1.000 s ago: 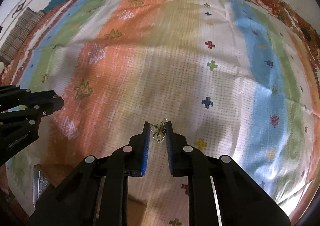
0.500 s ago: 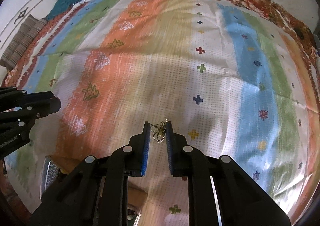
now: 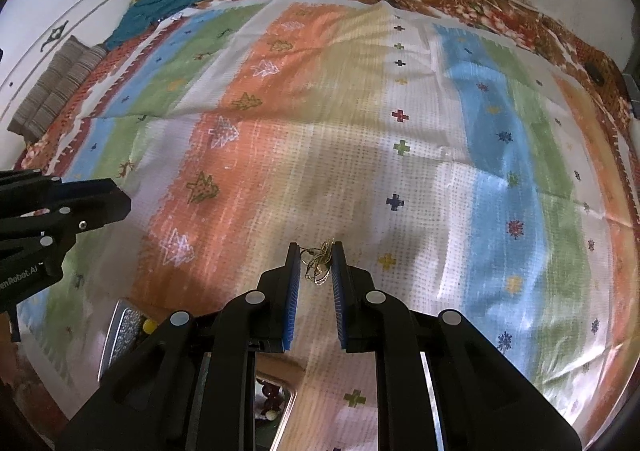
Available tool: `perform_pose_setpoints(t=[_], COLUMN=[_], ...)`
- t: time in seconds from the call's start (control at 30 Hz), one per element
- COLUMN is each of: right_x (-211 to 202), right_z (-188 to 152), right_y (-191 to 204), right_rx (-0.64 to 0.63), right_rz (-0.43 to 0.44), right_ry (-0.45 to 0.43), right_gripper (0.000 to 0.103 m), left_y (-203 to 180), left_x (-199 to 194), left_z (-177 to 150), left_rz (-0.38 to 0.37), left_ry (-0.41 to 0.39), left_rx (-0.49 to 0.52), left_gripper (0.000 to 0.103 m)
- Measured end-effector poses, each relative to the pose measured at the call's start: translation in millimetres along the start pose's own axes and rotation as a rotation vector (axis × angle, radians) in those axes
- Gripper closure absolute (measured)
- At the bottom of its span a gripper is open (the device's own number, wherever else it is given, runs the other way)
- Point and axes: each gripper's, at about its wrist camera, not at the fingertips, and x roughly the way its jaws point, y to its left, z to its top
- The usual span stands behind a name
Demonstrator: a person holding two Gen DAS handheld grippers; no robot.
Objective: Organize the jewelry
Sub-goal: 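Carry the gold ring and gold earring over the silver tin with both tools, then open both tools above the tin to drop the ring and earring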
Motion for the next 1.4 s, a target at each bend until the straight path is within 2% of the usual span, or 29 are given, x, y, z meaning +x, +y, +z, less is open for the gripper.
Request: perform_pose_setpoints(t=[0.57,0.97,1.27,1.4], right_x=[-39.4,-53.9,-61.8,-66.5], right_z=[-22.5,-41.6,-55.5,-60.9], right_y=[12.0,21.1,28.6,29.4], right_rx=[-0.019,-0.041,-0.057,-0.058], right_rz=[0.026,0.039,0.051,0.082], right_ry=[-0.054,-0.062,-0.060,-0.050], right_gripper=[0.087,0.087,0.087,0.087], left_y=[-15.9,-27.4,-33.4,-36.8], left_x=[-30.7,-51.4,-56.7,-62.0], left_z=[-20.6,-37.9,-48.6,-55.0], left_rz=[-0.019,-0.047,-0.061,-0.072], left_ry=[-0.071,-0.115,-0.116,-0.124], left_rx=[0.030,0.045,0.056,0.058], left_gripper=[0.084,0.084,0.084,0.084])
